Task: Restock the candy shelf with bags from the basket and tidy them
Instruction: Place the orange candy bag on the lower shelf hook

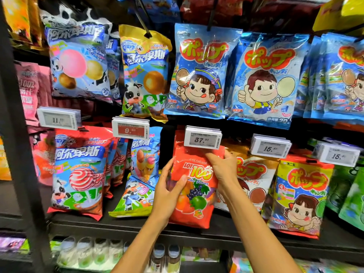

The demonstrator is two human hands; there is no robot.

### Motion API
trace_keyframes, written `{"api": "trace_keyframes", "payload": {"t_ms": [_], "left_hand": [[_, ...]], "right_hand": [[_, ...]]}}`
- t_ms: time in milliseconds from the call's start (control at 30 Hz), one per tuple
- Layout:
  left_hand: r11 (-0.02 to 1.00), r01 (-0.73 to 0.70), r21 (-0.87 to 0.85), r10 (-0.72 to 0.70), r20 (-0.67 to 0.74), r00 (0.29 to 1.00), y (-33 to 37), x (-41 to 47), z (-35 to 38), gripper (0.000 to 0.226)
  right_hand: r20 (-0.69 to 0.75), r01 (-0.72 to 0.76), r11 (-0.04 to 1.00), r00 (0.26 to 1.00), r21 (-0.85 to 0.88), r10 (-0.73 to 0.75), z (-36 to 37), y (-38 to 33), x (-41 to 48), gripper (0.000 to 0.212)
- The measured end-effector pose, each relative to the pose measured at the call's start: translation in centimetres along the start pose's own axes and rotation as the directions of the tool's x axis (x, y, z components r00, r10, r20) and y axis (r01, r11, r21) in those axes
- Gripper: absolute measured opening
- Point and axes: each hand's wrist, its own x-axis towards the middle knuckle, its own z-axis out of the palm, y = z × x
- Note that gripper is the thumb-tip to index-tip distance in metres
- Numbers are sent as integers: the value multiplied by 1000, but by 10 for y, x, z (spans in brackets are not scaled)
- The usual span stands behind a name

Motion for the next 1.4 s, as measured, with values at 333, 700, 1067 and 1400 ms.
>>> {"api": "trace_keyframes", "payload": {"t_ms": [333, 700, 1067, 1400], "left_hand": [[996, 88, -27, -88, 15, 996, 3, 11, -2, 56], [969, 212, -125, -207, 49, 977, -6, 6, -4, 61], [978, 206, -12, -205, 56, 977, -15, 14, -12, 53], [982, 177, 63, -180, 43, 983, -33, 13, -10, 58]], "right_hand": [[32, -25, 999, 999, -38, 27, 8, -3, 17, 25], [63, -164, 984, 985, 75, 160, 5, -1, 15, 16], [-17, 51, 987, 998, -155, -54, 3, 26, 11, 20], [-19, 337, 902, 935, -270, -355, -9, 86, -58, 82]]}}
